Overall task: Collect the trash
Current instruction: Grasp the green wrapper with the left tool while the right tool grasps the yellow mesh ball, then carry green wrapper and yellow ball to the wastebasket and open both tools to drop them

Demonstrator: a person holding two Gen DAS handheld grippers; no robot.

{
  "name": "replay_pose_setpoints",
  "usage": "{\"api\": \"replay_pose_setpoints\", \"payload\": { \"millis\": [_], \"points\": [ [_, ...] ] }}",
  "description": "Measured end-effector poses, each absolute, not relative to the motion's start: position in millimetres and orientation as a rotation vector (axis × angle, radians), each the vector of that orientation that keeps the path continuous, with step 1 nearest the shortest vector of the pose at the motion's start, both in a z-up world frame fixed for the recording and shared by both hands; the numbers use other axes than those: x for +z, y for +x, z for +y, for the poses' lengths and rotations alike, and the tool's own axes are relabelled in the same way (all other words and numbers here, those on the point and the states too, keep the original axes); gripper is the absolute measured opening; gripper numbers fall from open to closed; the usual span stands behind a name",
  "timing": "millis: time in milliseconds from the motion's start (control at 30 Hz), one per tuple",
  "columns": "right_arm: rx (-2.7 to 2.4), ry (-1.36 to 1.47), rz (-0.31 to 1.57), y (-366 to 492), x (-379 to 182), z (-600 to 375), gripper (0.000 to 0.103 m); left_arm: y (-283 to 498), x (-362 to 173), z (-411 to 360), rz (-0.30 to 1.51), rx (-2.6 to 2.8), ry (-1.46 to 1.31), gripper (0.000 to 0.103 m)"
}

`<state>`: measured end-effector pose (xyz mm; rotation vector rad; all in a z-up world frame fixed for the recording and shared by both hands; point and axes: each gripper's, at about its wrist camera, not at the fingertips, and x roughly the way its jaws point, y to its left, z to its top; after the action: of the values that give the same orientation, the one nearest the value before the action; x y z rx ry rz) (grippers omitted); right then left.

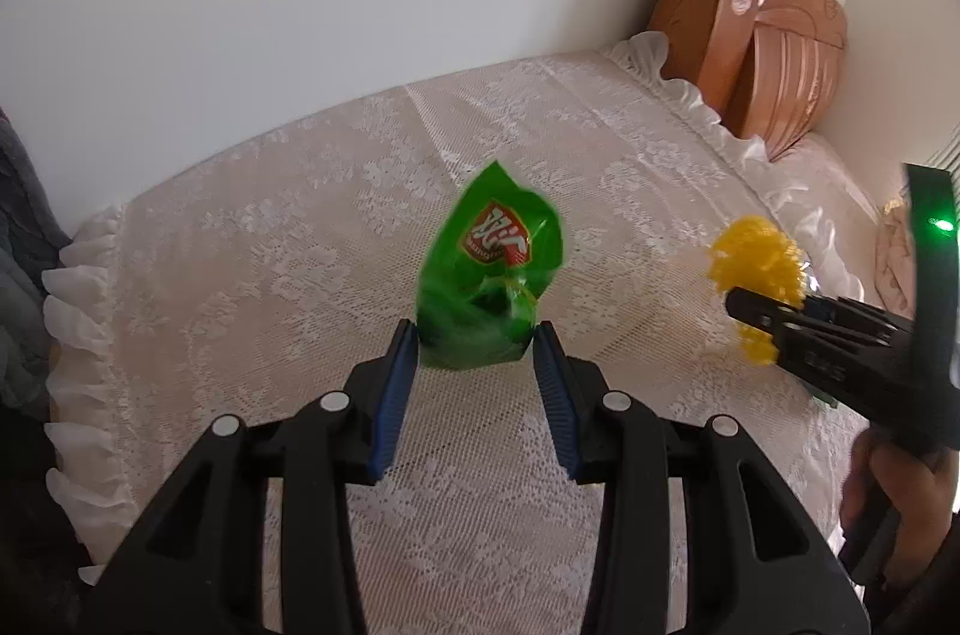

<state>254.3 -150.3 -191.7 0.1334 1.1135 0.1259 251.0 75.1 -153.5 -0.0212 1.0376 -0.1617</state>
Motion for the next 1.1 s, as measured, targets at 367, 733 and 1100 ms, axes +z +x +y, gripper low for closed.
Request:
{"api": "replay_pose_setpoints", "payload": {
  "millis": [367,733,1100],
  "points": [
    [0.093,0.281,1.014,119.5,-138.2,-191.4,0.033,184.8,-128.8,60.1,0.997,-0.290,0.012,0.036],
    [-0.025,0.359,1.021,2.9,-139.9,-228.3,0.033,123.7,-122.1,20.2,1.015,-0.437,0.075,0.029],
    [-0.089,0.405,1.007,-43.6,-141.1,-262.0,0.035,106.5,-139.0,3.6,1.082,-0.397,0.118,0.071]
  ]
}}
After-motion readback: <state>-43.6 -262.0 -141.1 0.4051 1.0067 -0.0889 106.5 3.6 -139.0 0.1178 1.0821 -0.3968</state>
